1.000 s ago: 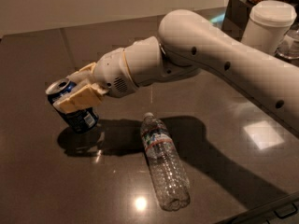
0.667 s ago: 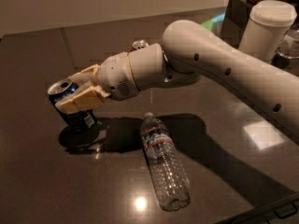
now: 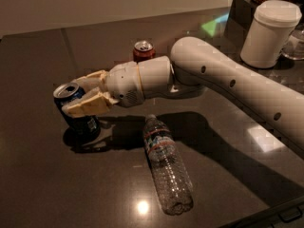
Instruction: Place pepsi can upright
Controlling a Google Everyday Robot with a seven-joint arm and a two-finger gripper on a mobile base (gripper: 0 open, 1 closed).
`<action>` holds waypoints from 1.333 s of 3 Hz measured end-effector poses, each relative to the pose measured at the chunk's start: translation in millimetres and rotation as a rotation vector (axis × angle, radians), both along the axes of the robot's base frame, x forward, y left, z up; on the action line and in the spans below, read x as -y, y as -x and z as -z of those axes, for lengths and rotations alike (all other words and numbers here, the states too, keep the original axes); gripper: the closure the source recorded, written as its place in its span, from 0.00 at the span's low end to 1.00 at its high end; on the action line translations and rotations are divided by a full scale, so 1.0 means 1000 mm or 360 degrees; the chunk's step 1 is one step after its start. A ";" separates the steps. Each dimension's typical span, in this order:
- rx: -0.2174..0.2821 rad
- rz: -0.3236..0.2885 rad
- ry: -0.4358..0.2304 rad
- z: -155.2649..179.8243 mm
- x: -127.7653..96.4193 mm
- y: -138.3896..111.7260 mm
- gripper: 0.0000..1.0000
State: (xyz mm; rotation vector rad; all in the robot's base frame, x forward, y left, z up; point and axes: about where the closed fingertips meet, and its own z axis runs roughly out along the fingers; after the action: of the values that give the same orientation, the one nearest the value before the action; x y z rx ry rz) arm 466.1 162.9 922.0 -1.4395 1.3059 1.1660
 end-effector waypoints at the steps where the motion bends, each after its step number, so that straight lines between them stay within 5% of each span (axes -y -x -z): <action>1: 0.0014 -0.0008 -0.0057 0.003 0.003 -0.003 0.66; 3: 0.0032 -0.0019 -0.0122 0.006 0.007 -0.006 0.10; 4: 0.0033 -0.0024 -0.0122 0.005 0.005 -0.005 0.00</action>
Offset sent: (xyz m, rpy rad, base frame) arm 0.0153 -0.0197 -0.0096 0.1232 -0.0277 -0.0028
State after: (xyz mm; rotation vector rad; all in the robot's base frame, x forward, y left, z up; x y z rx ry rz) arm 470.7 157.9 916.7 -1.4048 1.2251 1.1951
